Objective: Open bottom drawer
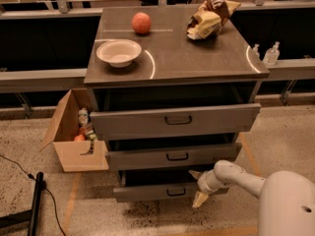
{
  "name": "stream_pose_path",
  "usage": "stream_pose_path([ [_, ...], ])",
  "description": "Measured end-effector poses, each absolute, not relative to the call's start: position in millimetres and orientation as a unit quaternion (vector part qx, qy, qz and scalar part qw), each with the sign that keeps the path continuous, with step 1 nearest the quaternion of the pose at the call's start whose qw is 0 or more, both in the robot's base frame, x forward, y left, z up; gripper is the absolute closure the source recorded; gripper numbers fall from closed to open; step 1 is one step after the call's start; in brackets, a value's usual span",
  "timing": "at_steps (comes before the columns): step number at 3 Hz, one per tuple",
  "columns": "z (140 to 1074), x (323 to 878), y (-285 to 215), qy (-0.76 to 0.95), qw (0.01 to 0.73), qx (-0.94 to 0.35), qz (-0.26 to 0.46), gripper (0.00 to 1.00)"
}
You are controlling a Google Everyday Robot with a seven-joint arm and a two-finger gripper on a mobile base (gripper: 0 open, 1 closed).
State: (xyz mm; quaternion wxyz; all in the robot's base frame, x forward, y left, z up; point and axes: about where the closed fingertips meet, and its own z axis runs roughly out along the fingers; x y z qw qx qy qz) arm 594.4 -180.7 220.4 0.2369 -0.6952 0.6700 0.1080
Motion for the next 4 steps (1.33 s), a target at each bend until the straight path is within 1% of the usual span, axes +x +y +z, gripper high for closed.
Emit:
stream_pose_path([
  [2, 247, 571, -188, 0.671, 0.231, -0.695, 0.116, 0.61],
  [3, 253, 580, -192, 0.679, 0.236, -0.688, 0.101, 0.85],
  [4, 253, 599, -193, 0.688, 0.248, -0.678, 0.076, 1.0],
])
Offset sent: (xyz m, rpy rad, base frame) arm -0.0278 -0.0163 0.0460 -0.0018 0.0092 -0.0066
